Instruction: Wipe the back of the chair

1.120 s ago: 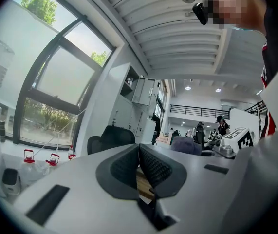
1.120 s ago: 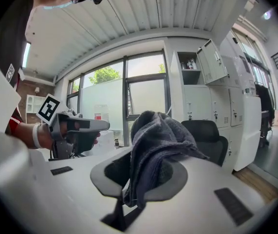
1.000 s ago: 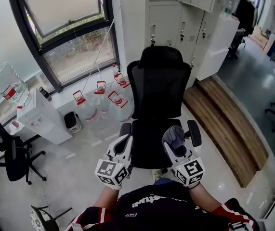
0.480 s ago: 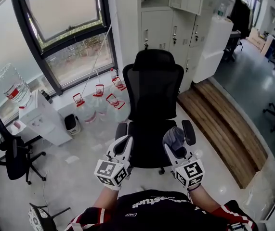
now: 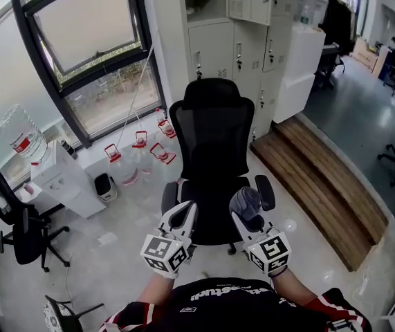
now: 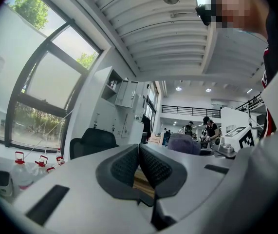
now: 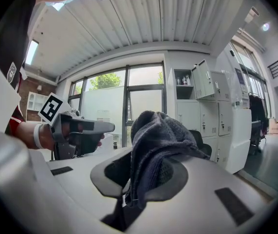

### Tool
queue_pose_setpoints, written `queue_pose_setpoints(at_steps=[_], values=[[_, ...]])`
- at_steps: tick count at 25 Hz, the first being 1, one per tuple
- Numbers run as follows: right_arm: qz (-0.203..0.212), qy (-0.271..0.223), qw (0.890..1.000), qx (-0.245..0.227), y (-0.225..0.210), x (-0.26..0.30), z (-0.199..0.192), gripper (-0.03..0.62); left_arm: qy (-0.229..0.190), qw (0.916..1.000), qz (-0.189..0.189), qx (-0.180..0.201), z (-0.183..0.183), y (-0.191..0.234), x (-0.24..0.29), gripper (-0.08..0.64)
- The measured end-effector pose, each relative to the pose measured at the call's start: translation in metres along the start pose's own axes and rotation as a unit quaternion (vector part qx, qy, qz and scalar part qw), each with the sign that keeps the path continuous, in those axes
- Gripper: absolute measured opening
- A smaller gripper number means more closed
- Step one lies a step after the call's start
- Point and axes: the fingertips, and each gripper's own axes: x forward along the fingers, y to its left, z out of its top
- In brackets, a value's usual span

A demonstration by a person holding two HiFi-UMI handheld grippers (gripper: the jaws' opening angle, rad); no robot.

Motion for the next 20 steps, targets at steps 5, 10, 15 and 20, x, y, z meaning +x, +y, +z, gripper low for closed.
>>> queue_pose_setpoints(at_steps=[5,10,15,20], values=[[-0.008,-0.006,1.0,0.004,-0.004,-0.013,0.005,0.072,-0.002,1.0,-0.004,0.003,0.002,-0.012,0.001,0.025],[-0.011,-0.004,1.0,0.004,-0.005,-0.024,0.005,0.072,-0.002,1.0,-0.008,0.004,0.002,-0.024,0.002,0.025],[-0.011,-0.004,1.0,-0.001,0.0,-0.03,0.003,0.072,-0.004,0.9999,-0.012,0.005,0.0,-0.03,0.0,0.025],[-0.015,-0.003,1.0,-0.006,-0.001,-0.035,0.005,0.072,-0.008,0.9999,-0.013,0.005,0.004,-0.036,-0.001,0.025]])
